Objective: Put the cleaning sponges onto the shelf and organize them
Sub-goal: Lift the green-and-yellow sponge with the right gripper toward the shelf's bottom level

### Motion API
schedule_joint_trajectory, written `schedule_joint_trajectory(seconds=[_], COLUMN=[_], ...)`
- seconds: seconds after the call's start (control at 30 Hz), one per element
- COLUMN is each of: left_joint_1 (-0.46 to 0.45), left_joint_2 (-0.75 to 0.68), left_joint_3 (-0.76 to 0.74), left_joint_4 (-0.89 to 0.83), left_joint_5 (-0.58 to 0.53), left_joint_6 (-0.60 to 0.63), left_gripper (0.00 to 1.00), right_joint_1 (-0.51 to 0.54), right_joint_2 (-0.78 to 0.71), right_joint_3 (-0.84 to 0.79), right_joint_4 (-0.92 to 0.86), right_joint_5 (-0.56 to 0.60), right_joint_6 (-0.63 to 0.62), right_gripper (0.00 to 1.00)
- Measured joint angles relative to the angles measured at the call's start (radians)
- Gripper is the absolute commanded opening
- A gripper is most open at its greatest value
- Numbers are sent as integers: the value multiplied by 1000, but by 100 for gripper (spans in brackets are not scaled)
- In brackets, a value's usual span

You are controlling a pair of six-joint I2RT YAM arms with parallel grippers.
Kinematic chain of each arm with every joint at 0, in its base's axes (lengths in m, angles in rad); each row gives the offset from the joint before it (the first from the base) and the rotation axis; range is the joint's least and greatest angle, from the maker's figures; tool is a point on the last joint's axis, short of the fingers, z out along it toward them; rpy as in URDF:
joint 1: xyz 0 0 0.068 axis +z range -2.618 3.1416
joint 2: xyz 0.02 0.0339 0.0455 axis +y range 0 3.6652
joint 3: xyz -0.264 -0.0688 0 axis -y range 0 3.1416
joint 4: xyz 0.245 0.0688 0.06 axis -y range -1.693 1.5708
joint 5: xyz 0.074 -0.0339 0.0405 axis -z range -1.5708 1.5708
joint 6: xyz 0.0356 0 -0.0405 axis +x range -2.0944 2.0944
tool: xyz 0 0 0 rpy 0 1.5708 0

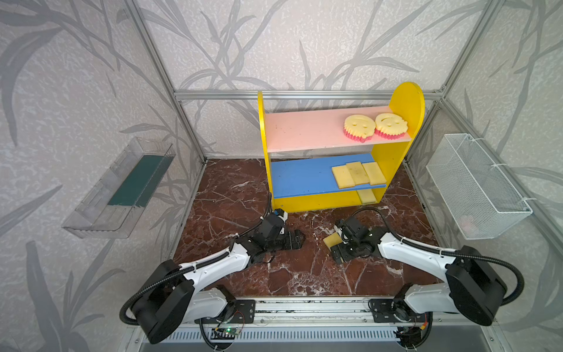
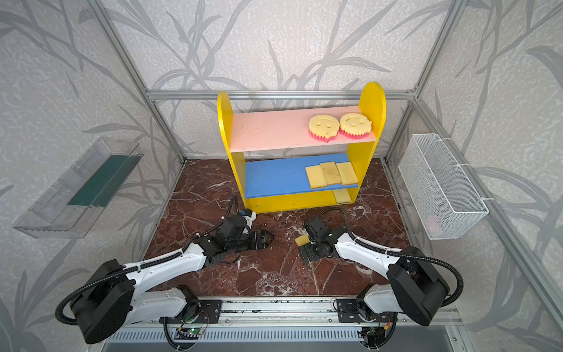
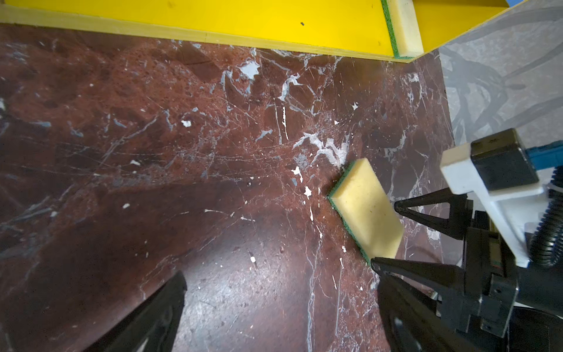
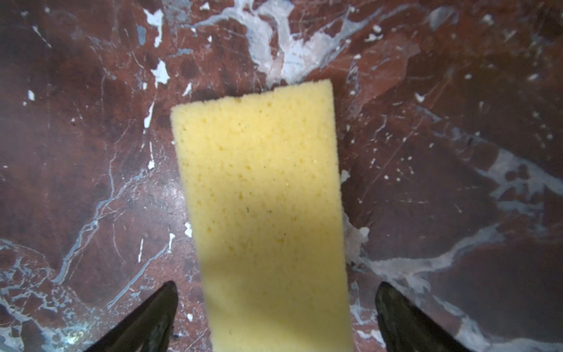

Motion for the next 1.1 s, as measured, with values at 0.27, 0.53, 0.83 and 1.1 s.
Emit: schedule_joint_trajectory(seconds=[0.27,0.53,0.83,1.1], left_joint_1=[0,3,11,21], left_joint_2=[10,9,-19,-52], left_joint_3=[0,0,0,0], left_joint_4=[12,11,11,6], left_joint_5=[5,5,5,5], left_joint_6=[-1,0,0,5], left_gripper=[99,99,99,99], right_joint_1=[4,39,61,62], right_joint_2=[43,82,82,32], right_joint_3=[0,18,18,17], right_joint_4=[0,-11,-29,-31], right_joint_5=[5,55,71,87], right_joint_6=[30,54,76,96], right_gripper=[99,89,70,65])
